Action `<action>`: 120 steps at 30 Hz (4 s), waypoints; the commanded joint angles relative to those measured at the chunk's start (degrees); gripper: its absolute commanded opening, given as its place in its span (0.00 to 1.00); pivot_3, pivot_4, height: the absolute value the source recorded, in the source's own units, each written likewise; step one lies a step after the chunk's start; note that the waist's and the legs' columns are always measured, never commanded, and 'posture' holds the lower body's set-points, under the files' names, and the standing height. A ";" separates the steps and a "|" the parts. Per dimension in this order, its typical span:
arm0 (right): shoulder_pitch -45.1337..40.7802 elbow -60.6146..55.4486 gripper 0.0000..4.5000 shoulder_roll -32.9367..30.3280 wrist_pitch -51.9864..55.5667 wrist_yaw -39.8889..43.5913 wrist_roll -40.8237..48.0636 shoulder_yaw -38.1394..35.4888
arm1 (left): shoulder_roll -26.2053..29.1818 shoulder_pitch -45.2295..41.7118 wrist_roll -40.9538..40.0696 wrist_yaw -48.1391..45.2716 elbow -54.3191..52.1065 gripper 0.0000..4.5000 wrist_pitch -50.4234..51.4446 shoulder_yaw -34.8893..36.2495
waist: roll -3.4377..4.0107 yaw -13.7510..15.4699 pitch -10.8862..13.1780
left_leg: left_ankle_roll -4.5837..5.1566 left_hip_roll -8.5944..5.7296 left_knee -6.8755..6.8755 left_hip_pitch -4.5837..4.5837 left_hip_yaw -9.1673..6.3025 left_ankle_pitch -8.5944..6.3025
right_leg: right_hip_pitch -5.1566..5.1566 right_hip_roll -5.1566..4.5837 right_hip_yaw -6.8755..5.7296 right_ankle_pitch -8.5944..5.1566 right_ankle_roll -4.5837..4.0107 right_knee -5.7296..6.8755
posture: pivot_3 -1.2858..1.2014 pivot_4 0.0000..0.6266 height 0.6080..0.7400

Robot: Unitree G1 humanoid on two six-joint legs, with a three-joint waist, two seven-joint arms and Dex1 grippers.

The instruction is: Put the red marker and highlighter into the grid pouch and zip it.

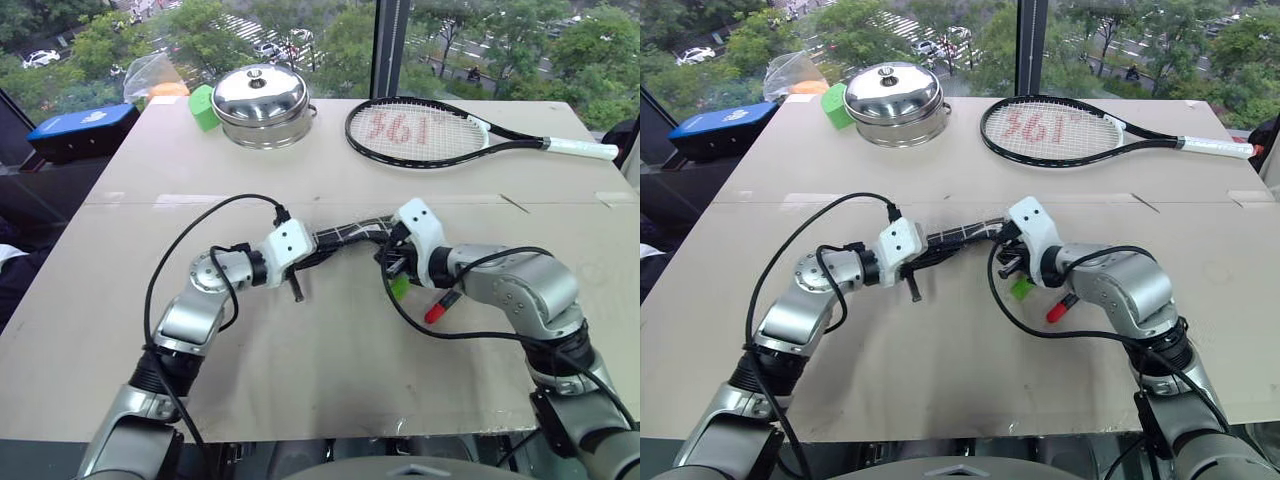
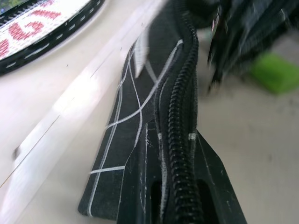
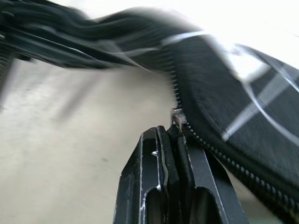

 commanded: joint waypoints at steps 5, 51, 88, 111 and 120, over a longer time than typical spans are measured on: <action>0.15 -3.14 0.01 -3.68 1.00 3.36 1.33 -3.65 | 2.34 -0.75 -1.35 -6.63 -2.07 0.00 -3.45 -1.34 | 0.04 0.05 0.03 | 0.00 0.01 0.00 0.00 -0.01 0.00 | 0.00 -0.01 -0.02 0.00 -0.01 0.00 | 0.52 0.24 1.00; 5.60 -5.67 0.01 11.34 19.71 1.55 25.33 -25.05 | -0.80 -5.99 7.73 -8.37 6.86 0.00 -13.77 -8.70 | 0.04 0.09 0.04 | 0.01 0.01 -0.02 -0.02 -0.04 -0.01 | 0.00 -0.01 -0.02 0.00 0.00 0.00 | 0.52 0.24 1.00; 8.19 -5.22 0.01 13.32 19.57 -20.45 38.65 -27.12 | -7.35 -6.48 -0.17 -1.79 -1.01 0.00 10.99 -4.25 | 0.04 0.01 0.05 | 0.01 0.01 -0.06 -0.03 -0.05 -0.01 | -0.01 0.01 0.05 -0.01 0.02 0.00 | 0.52 0.24 1.00; 7.10 -3.73 0.01 6.09 12.17 -16.60 26.93 -23.22 | -7.80 -5.44 -6.38 1.43 -8.34 0.00 23.64 -2.28 | 0.03 0.09 0.06 | 0.01 -0.01 -0.07 -0.04 -0.06 -0.01 | -0.01 0.03 0.06 -0.02 0.04 -0.04 | 0.52 0.24 1.00; 4.99 -4.58 0.01 7.91 13.48 -16.36 26.47 -23.49 | -7.47 -5.40 -6.45 1.57 -8.83 0.00 23.51 -2.80 | 0.03 0.08 0.06 | 0.01 -0.01 -0.07 -0.04 -0.06 -0.01 | -0.01 0.03 0.07 -0.02 0.04 -0.03 | 0.52 0.24 1.00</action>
